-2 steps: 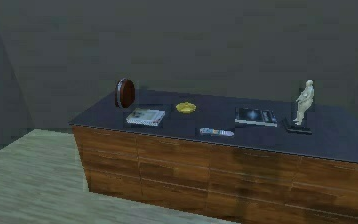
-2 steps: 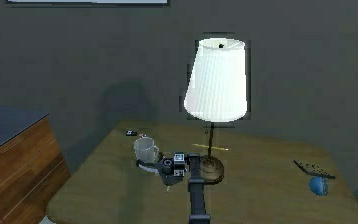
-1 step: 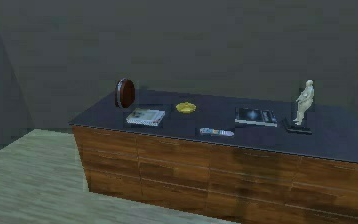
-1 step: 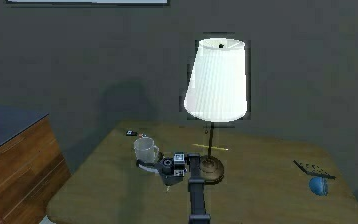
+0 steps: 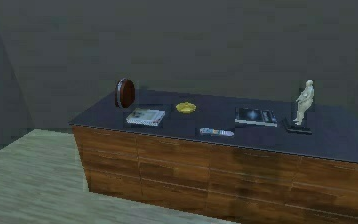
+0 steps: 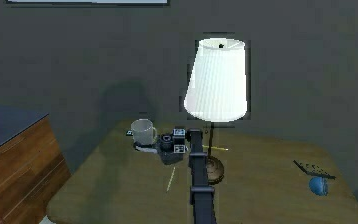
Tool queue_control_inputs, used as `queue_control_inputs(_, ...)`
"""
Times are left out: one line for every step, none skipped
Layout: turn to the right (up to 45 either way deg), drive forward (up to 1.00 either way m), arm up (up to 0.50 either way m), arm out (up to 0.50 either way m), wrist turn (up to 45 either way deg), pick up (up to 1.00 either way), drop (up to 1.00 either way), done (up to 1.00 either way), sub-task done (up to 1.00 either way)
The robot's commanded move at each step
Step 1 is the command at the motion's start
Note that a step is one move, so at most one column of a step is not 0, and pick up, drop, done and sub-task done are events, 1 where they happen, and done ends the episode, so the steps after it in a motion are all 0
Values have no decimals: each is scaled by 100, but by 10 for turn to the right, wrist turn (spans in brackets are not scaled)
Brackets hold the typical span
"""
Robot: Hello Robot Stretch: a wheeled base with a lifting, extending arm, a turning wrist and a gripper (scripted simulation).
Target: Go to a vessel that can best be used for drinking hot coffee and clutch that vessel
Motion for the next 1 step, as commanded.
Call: queue_control_inputs(0, 0, 0, 0, 0, 0, 0, 100, 0)
